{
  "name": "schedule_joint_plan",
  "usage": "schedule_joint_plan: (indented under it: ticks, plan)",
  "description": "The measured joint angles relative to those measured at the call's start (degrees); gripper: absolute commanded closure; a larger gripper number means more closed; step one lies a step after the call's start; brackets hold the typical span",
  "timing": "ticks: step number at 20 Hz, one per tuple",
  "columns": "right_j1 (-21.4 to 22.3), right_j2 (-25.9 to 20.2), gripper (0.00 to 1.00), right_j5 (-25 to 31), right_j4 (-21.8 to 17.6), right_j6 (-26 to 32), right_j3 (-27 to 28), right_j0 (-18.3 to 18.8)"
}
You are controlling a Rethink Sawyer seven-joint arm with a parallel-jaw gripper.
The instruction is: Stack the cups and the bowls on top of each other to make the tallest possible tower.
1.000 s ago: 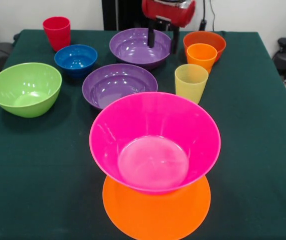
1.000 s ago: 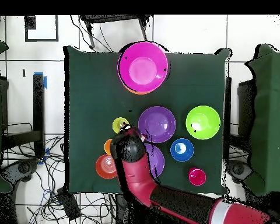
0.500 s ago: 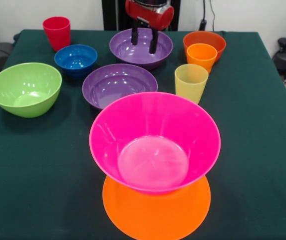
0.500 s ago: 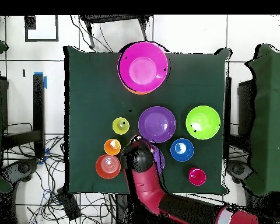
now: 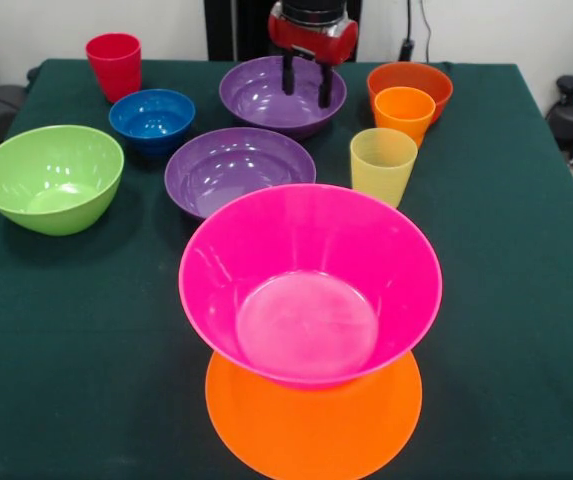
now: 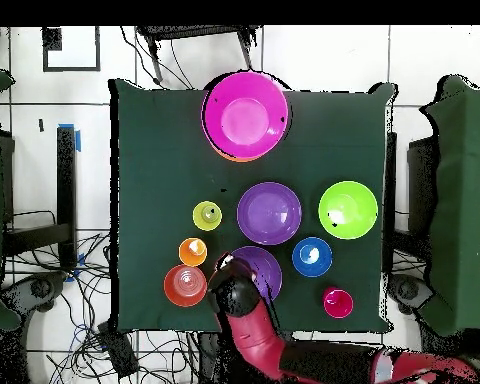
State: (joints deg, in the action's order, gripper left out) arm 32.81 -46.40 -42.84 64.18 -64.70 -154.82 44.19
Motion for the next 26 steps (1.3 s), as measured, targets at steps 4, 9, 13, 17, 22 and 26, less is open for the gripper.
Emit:
schedule_joint_plan:
  ticks: [4, 9, 13, 17, 22, 26]
  plan:
    - [-3.36, 3.35, 0.00, 0.44, -4.00, -3.21, 0.02, -0.09]
    - [-4.06, 6.45, 0.00, 2.42, -5.02, -6.51, 0.05, -1.28]
    - [-2.70, 8.08, 0.00, 5.09, -4.96, -7.62, 0.05, -2.99]
    - [-0.09, 9.37, 0.00, 8.60, -4.94, -7.72, 0.04, -5.18]
    - [2.60, 11.11, 0.00, 11.88, -5.44, -7.93, 0.15, -7.31]
    - [3.19, 12.05, 0.00, 12.63, -6.98, -9.02, 0.83, -7.96]
